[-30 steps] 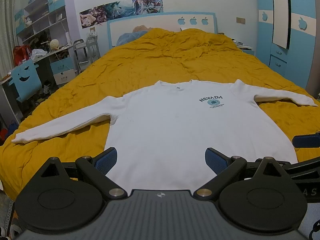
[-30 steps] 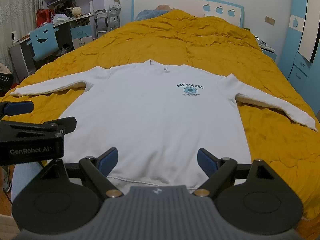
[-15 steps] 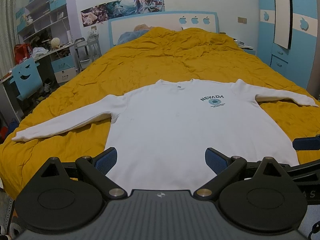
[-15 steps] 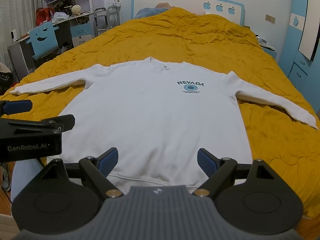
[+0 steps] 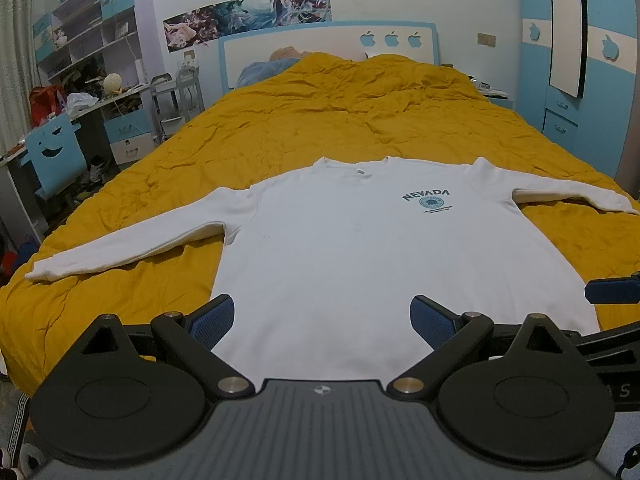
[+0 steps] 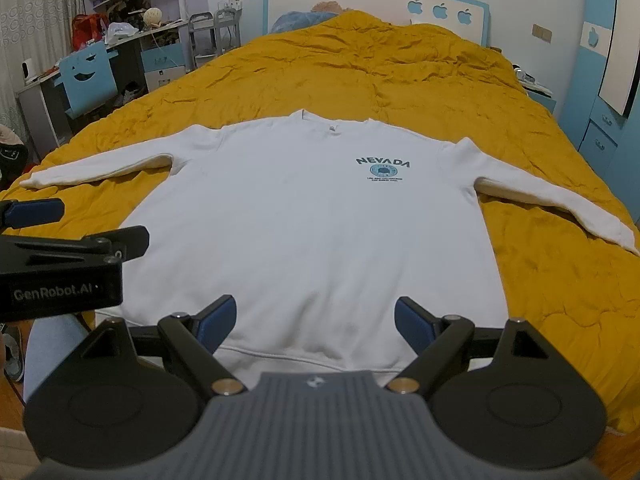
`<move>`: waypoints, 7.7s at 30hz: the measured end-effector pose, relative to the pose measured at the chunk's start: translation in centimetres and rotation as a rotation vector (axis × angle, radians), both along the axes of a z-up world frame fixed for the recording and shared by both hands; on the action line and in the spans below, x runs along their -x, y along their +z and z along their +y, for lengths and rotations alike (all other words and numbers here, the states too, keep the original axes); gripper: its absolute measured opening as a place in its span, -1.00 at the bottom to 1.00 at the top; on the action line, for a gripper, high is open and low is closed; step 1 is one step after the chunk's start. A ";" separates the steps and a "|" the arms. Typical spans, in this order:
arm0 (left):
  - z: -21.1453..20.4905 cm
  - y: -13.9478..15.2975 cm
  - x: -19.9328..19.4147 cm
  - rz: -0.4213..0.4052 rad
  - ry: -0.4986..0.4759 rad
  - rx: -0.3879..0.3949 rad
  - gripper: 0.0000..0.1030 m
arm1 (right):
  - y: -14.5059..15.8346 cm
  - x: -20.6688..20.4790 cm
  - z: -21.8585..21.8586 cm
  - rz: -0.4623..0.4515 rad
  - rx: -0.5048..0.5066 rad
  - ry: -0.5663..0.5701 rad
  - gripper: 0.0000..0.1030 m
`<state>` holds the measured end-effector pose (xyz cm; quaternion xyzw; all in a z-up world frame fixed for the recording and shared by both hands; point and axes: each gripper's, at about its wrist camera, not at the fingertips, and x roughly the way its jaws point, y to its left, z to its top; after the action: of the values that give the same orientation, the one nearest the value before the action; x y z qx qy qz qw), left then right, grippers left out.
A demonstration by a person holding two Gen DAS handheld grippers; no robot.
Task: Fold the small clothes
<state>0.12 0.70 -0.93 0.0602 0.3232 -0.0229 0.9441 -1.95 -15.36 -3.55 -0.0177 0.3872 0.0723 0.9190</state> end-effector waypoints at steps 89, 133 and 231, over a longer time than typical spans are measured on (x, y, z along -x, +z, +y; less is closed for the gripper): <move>45.1 -8.0 -12.7 -0.072 0.942 0.698 -0.26 | -6.3 -25.0 3.4 0.003 -0.018 0.032 0.57; -9.2 -6.2 -34.3 0.267 -0.259 0.492 -0.87 | -8.3 -25.6 -18.9 -0.042 -0.120 -0.312 -0.19; 13.7 -5.0 -31.8 0.120 0.181 0.165 -0.12 | 0.6 -26.4 -47.9 -0.274 -0.237 -0.878 -0.98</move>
<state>31.90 14.37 -5.89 -0.0487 0.3804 0.0324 0.9230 24.42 -63.28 -2.98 0.2430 0.2225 -0.2824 0.9009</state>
